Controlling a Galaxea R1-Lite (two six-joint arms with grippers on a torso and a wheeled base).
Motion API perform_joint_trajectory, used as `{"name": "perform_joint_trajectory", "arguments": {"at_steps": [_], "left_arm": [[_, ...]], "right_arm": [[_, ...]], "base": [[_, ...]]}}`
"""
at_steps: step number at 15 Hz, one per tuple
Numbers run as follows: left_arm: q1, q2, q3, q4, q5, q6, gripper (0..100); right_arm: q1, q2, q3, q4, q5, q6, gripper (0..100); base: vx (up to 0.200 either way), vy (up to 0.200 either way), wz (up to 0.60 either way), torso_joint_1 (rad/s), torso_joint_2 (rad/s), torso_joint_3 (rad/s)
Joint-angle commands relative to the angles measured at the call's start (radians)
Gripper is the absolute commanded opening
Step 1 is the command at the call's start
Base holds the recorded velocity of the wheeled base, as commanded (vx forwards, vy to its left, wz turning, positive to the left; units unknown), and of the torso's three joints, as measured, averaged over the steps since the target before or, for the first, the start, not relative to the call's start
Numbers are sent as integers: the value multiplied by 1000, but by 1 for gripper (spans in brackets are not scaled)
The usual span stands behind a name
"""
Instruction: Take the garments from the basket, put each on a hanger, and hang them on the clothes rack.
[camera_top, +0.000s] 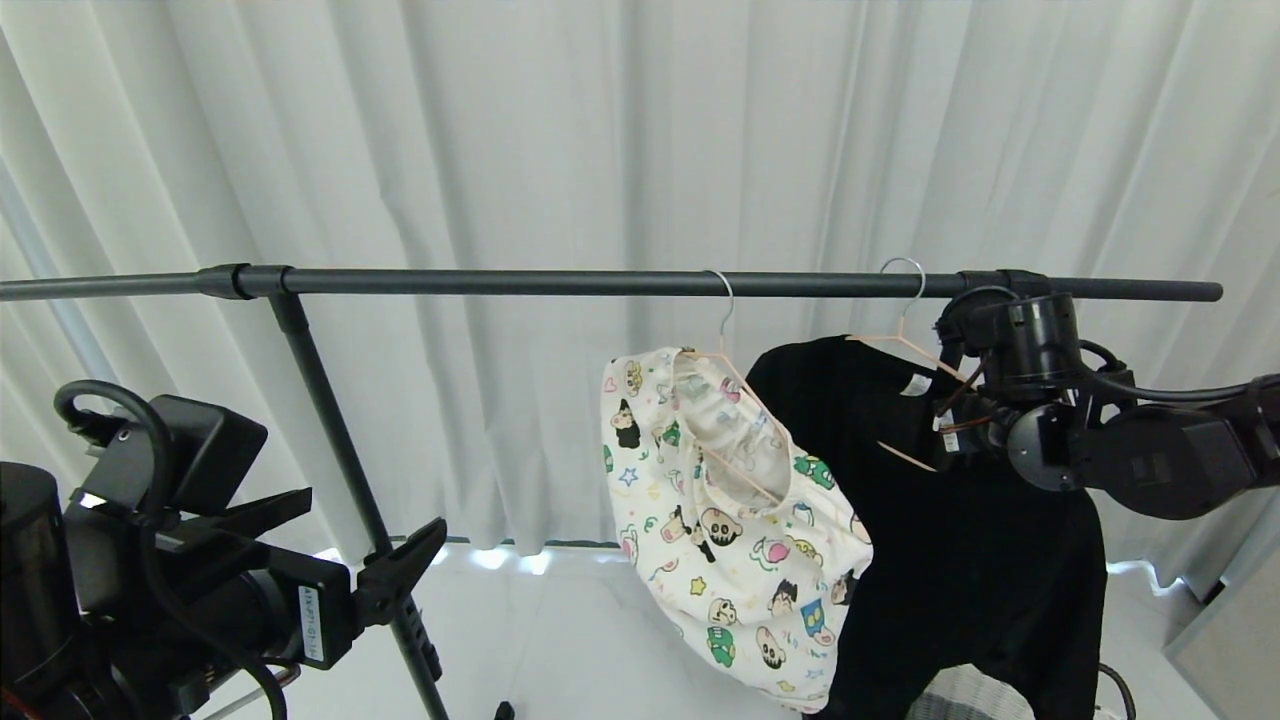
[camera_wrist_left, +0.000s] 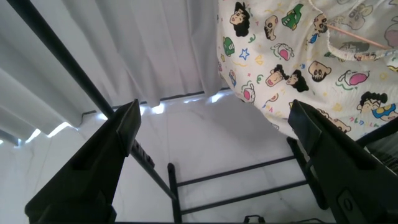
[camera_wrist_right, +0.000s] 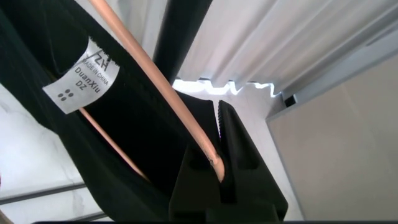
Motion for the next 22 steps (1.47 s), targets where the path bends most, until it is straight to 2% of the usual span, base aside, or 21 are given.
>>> {"name": "perform_joint_trajectory", "arguments": {"at_steps": [1,4,5,9,14,16,22], "left_arm": [[0,-1,0,-1,0,0,100],[0,-1,0,-1,0,0,100],[0,-1,0,-1,0,0,100],[0,-2,0,-1,7,0,100],[29,-4,1,-1,68,-2,100],[46,-6,1,-1,103,1,100],[97,-78,24,-1,129,6,100]], "right_arm": [[0,6,-3,0,0,0,0],[6,6,-3,0,0,0,0],[9,6,-3,1,-1,0,100],[32,-65,-1,20,-3,8,100],[46,-370,-69,371,-4,14,100],[46,-459,-43,460,-4,14,100],[26,-610,95,459,-24,3,100]], "base": [[0,0,0,0,0,0],[0,0,0,0,0,0],[0,0,0,0,0,0],[0,0,0,0,0,0],[0,0,0,0,0,0],[-100,0,0,4,1,1],[-200,0,0,4,-1,3]]}}
